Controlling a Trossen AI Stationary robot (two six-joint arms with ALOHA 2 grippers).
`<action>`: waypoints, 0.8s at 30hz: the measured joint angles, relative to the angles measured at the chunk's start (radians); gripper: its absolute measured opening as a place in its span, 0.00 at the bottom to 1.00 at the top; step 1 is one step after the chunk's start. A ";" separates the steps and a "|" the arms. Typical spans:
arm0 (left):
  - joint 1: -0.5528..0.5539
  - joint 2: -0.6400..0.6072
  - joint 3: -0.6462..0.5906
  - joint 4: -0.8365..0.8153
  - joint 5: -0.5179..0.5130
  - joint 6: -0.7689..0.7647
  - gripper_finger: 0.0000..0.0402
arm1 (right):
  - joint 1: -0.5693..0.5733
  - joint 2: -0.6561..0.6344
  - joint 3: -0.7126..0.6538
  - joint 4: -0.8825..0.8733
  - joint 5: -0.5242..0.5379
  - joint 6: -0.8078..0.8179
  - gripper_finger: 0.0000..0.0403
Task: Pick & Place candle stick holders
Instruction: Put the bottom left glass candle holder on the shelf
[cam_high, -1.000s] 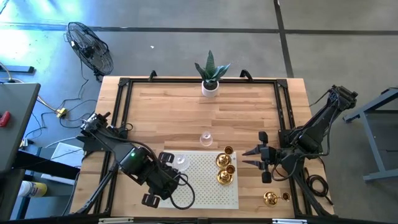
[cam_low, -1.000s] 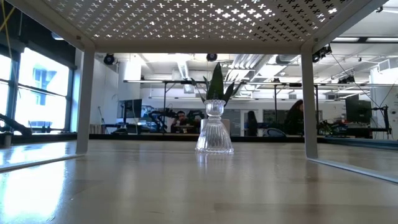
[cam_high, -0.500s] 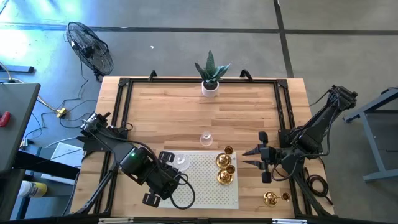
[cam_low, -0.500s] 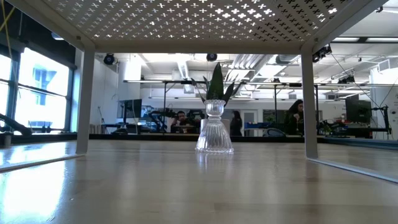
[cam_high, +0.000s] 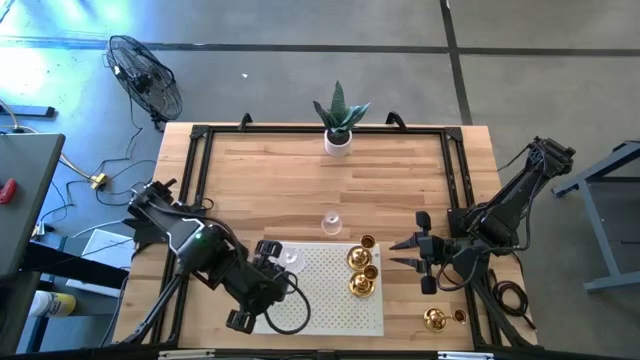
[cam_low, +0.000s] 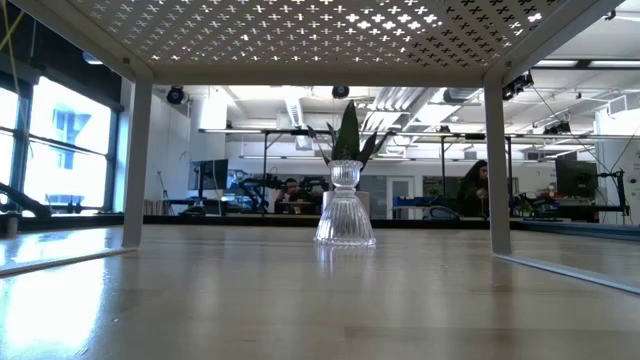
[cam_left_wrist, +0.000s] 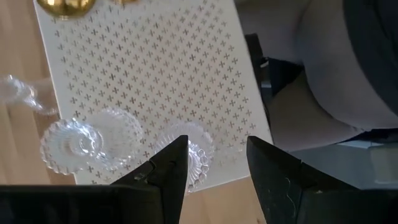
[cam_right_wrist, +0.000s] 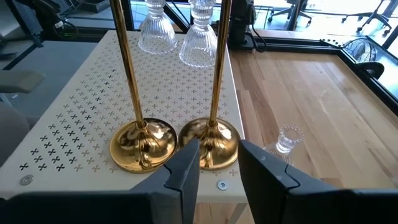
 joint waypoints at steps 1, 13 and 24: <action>0.000 0.000 0.007 0.000 0.000 0.013 0.40 | 0.000 0.000 0.000 -0.002 0.000 0.000 0.26; 0.000 0.000 0.142 -0.123 -0.230 0.105 0.40 | 0.000 0.000 0.000 -0.005 -0.004 -0.001 0.26; 0.052 -0.063 0.145 -0.131 -0.552 0.200 0.40 | 0.000 0.000 0.000 -0.013 0.000 0.001 0.26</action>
